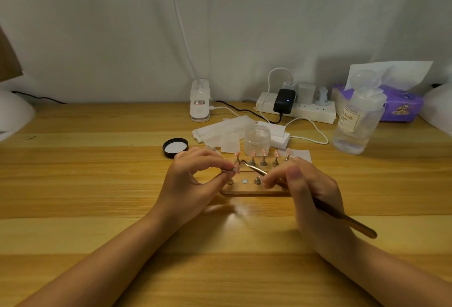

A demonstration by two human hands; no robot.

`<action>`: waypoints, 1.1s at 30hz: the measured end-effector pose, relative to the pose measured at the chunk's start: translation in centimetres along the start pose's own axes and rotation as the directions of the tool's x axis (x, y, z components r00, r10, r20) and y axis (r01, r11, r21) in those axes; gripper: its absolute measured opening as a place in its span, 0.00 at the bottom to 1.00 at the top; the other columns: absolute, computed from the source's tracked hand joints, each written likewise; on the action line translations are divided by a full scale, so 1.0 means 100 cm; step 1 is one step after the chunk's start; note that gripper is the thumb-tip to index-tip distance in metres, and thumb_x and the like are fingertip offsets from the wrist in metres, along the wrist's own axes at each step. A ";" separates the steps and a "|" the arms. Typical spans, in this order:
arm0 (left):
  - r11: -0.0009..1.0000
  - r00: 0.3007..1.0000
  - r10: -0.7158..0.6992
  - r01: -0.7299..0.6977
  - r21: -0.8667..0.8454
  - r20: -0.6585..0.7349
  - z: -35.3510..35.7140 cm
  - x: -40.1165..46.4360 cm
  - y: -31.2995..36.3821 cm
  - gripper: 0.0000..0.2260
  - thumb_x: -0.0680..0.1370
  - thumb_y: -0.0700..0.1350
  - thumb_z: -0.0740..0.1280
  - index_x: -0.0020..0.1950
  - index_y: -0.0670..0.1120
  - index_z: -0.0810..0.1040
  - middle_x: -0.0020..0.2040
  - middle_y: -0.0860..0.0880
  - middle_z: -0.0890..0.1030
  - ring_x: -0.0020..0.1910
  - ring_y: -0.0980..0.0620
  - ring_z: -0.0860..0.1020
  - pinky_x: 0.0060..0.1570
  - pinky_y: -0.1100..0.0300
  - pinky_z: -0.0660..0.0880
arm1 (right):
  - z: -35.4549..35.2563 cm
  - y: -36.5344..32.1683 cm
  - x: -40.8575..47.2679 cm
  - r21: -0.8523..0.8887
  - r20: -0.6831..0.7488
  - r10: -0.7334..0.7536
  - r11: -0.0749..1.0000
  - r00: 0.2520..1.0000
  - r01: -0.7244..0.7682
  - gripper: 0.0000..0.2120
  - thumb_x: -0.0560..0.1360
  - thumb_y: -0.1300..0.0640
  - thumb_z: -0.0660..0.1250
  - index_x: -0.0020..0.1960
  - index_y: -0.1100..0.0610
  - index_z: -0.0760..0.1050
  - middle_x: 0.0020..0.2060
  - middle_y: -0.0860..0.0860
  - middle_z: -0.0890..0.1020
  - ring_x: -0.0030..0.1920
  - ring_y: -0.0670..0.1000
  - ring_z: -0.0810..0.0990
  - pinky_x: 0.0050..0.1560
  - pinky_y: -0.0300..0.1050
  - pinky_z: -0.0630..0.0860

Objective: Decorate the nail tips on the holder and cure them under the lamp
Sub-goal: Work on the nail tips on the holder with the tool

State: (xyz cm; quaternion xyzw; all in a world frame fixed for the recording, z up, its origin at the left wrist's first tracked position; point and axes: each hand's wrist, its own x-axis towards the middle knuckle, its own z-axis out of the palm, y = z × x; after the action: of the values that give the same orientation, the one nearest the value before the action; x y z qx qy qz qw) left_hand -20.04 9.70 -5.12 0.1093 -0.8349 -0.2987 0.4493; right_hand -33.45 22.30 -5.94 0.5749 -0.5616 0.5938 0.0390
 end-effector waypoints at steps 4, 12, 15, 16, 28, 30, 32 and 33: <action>1.000 1.000 0.002 -0.002 0.015 0.002 0.000 0.000 -0.001 0.07 0.67 0.42 0.72 0.44 0.49 0.81 0.40 0.58 0.80 0.42 0.60 0.78 0.45 0.52 0.74 | 0.001 0.001 0.000 -0.011 0.034 -0.022 1.000 0.999 0.022 0.24 0.79 0.42 0.49 0.38 0.52 0.78 0.33 0.43 0.79 0.39 0.42 0.78 0.41 0.53 0.75; 1.000 1.000 0.015 -0.015 0.024 0.002 0.000 0.000 0.000 0.07 0.67 0.41 0.71 0.44 0.48 0.81 0.39 0.57 0.80 0.41 0.61 0.78 0.44 0.57 0.74 | 0.002 0.000 0.002 0.000 0.041 0.044 0.999 0.998 -0.044 0.19 0.77 0.40 0.49 0.40 0.45 0.75 0.34 0.44 0.79 0.41 0.45 0.78 0.44 0.54 0.75; 1.000 1.000 0.013 -0.013 0.025 0.009 0.000 0.001 0.001 0.07 0.67 0.42 0.71 0.44 0.48 0.81 0.39 0.58 0.80 0.42 0.61 0.77 0.43 0.57 0.74 | 0.001 0.001 -0.001 0.019 0.039 0.005 1.000 0.999 -0.006 0.21 0.78 0.41 0.48 0.37 0.45 0.74 0.30 0.42 0.77 0.37 0.40 0.77 0.42 0.45 0.73; 1.000 1.000 0.014 -0.014 0.024 0.009 0.000 0.001 0.001 0.07 0.67 0.42 0.71 0.44 0.48 0.81 0.39 0.58 0.80 0.42 0.61 0.77 0.43 0.57 0.74 | 0.001 0.001 -0.002 0.035 0.029 0.012 0.999 0.999 -0.013 0.21 0.78 0.41 0.48 0.36 0.45 0.74 0.30 0.41 0.77 0.36 0.39 0.76 0.41 0.41 0.72; 0.999 1.000 0.028 -0.028 0.028 0.005 0.001 0.000 0.000 0.08 0.67 0.40 0.72 0.44 0.48 0.81 0.40 0.58 0.80 0.42 0.62 0.77 0.44 0.58 0.74 | 0.000 -0.001 -0.002 0.076 0.015 0.052 0.996 0.999 -0.053 0.22 0.77 0.40 0.49 0.36 0.47 0.75 0.29 0.45 0.78 0.37 0.41 0.78 0.43 0.49 0.73; 0.999 1.000 0.026 -0.026 0.020 0.002 0.001 0.000 0.000 0.08 0.67 0.40 0.71 0.44 0.47 0.81 0.40 0.57 0.80 0.42 0.60 0.78 0.43 0.59 0.74 | -0.001 -0.001 -0.001 0.064 0.011 0.064 0.996 0.998 -0.065 0.21 0.77 0.39 0.48 0.38 0.46 0.75 0.31 0.46 0.79 0.39 0.42 0.79 0.44 0.47 0.74; 1.000 1.000 0.022 -0.022 0.019 0.001 0.000 0.000 0.000 0.08 0.67 0.40 0.71 0.44 0.48 0.81 0.40 0.57 0.80 0.42 0.60 0.78 0.44 0.57 0.74 | 0.000 -0.001 0.001 0.035 0.028 0.062 0.997 0.998 -0.063 0.20 0.77 0.39 0.48 0.40 0.45 0.75 0.34 0.45 0.80 0.40 0.43 0.79 0.45 0.47 0.75; 1.000 1.000 0.016 -0.016 0.017 0.001 0.000 0.000 0.000 0.08 0.67 0.40 0.71 0.44 0.48 0.81 0.40 0.57 0.80 0.42 0.60 0.78 0.44 0.56 0.75 | 0.001 -0.001 0.001 0.027 0.036 0.054 0.998 0.998 -0.055 0.20 0.77 0.39 0.48 0.40 0.45 0.75 0.34 0.44 0.80 0.41 0.43 0.79 0.45 0.48 0.75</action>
State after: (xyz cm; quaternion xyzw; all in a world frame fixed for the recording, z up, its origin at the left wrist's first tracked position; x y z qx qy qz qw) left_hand -20.04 9.67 -5.12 0.1063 -0.8384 -0.2878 0.4505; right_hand -33.35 22.21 -5.80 0.5703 -0.5693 0.5922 0.0046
